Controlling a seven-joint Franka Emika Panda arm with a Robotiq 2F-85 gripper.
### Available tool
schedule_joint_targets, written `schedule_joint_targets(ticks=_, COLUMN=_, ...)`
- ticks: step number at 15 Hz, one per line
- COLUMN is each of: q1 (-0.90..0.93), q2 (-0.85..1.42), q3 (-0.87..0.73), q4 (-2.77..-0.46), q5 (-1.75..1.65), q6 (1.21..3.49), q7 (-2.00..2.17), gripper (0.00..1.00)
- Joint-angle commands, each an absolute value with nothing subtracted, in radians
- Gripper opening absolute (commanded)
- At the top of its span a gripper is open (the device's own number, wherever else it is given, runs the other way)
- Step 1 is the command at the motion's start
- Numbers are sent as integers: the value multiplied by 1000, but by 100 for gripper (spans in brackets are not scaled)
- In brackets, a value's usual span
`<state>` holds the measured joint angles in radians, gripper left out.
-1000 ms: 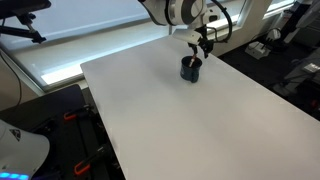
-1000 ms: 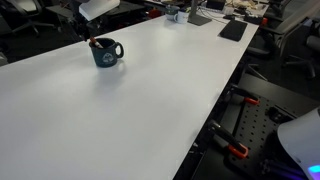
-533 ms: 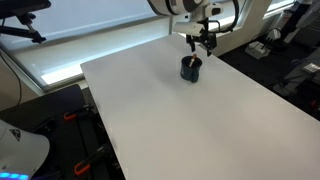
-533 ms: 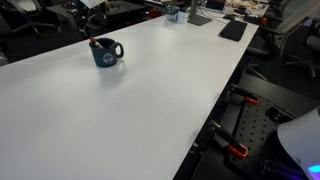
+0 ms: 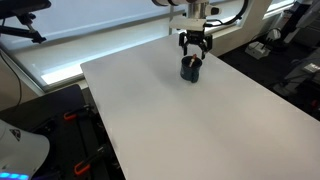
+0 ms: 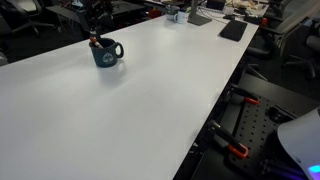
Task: Remove the marker from the cup
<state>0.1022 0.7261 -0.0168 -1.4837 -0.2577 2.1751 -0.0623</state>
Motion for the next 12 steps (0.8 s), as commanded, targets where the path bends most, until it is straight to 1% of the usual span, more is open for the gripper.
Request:
schedule_joint_targets(ticks=1, q1=71, q2=721, q3=25, q4=-1492, q5=-230, q6=2169, q7=-172, gripper=100)
schedule_joint_targets(ticks=6, q1=60, q2=754, q3=32, q4=-1477, q5=-224, q6=2212, q7=-182, gripper=100)
schedule_joint_targets(ticks=7, q1=60, q2=760, q3=31, q4=-1477, q5=-225, q6=2225, q7=-179, gripper=98)
schedule_joint_targets(ticks=8, q1=61, q2=765, q3=28, q4=-1476, q5=-227, q6=2239, q7=-173, gripper=87)
schedule_joint_targets(ticks=9, q1=60, q2=772, q3=28, q4=-1477, q5=-226, q6=2262, q7=-169, gripper=97)
schedule_joint_targets(ticks=11, q1=54, q2=785, q3=31, q4=-1481, q5=-221, q6=2328, q7=-169, gripper=94)
schedule_joint_targets(ticks=12, q1=52, q2=792, q3=31, q4=-1482, q5=-219, q6=2362, q7=-165, gripper=94)
